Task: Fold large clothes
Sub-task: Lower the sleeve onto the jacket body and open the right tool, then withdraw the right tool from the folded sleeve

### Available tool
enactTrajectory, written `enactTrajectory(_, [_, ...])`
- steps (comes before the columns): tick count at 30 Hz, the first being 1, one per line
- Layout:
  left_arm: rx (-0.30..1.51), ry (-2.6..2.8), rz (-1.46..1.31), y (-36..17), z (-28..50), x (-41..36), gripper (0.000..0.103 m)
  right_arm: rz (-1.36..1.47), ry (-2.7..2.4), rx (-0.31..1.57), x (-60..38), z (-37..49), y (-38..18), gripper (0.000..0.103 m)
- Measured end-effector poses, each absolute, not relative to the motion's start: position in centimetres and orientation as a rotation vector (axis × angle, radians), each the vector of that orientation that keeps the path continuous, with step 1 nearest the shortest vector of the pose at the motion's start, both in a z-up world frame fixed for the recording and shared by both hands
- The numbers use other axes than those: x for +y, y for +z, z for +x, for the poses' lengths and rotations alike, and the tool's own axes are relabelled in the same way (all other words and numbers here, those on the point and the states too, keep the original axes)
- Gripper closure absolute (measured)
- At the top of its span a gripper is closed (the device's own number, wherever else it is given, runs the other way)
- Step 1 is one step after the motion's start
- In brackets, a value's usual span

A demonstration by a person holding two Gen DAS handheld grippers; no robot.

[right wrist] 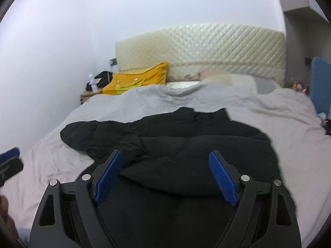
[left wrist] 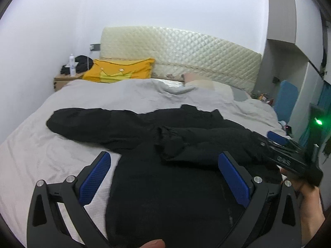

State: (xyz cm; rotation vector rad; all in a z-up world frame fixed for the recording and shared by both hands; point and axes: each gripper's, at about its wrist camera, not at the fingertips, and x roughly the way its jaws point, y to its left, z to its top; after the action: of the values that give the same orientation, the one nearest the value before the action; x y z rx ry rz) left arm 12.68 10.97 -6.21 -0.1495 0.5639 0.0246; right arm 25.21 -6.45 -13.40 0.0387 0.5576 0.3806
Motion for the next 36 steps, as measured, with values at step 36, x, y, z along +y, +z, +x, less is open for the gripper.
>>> enactTrajectory(36, [0.520,-0.112,-0.087,-10.1,10.8,4.6,0.000,0.093,0.184,0.415,-17.0,6.9,-14.2,0.016])
